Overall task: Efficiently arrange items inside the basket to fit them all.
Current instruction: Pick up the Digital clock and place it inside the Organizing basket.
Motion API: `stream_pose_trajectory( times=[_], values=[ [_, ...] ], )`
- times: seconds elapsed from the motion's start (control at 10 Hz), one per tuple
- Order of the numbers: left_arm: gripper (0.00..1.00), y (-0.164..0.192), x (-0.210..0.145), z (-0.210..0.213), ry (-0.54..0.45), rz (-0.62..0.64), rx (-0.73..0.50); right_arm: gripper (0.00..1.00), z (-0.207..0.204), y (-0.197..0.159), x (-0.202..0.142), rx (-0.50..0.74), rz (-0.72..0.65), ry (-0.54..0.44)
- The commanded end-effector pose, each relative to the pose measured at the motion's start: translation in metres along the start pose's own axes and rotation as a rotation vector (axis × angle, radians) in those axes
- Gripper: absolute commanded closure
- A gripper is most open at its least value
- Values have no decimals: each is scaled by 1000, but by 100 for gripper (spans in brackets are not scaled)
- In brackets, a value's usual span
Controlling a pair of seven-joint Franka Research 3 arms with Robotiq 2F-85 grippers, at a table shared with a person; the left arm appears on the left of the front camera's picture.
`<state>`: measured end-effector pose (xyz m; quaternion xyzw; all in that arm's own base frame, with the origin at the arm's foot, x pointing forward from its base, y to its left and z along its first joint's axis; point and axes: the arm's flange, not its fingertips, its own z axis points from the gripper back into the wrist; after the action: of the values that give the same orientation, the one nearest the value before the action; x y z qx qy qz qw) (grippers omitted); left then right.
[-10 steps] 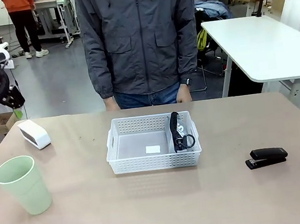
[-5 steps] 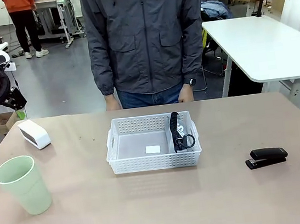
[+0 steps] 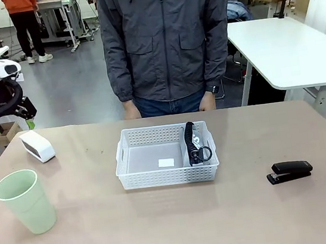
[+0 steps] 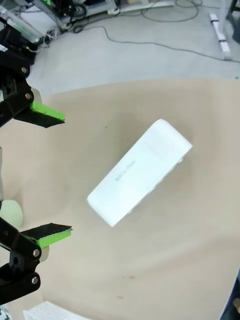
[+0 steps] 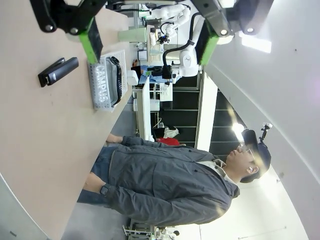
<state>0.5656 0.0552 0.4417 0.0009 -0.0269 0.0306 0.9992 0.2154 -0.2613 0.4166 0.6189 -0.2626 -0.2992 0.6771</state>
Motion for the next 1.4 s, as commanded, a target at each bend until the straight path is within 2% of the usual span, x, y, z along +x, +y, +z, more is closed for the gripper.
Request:
stream_pose_trajectory(
  times=[0.0,0.3,0.4,0.5,0.6,0.7,0.9,1.1,1.2,1.3],
  values=[
    [0,1,4,8,1,33,2,0,-1,2,1,21,26,-10],
    [0,4,9,2,31,73,-23,0,-1,2,1,21,26,-10],
    [0,5,10,0,46,158,-51,0,-1,2,1,21,26,-10],
    [0,3,9,-1,-4,331,-113,0,-1,2,1,21,26,-10],
    [0,0,6,-3,-45,431,-106,0,-1,2,1,21,26,-10],
    [0,-2,6,-4,-41,494,-112,0,-1,2,1,21,26,-10],
    [0,-3,9,-17,27,690,36,0,-1,2,1,21,26,-10],
    [0,-7,13,-23,39,675,83,0,-1,2,1,21,26,-10],
    [0,-11,14,-16,-28,537,-36,0,-1,2,1,21,26,-10],
    [0,0,10,-25,14,687,46,0,-1,2,1,21,26,-10]
  ],
)
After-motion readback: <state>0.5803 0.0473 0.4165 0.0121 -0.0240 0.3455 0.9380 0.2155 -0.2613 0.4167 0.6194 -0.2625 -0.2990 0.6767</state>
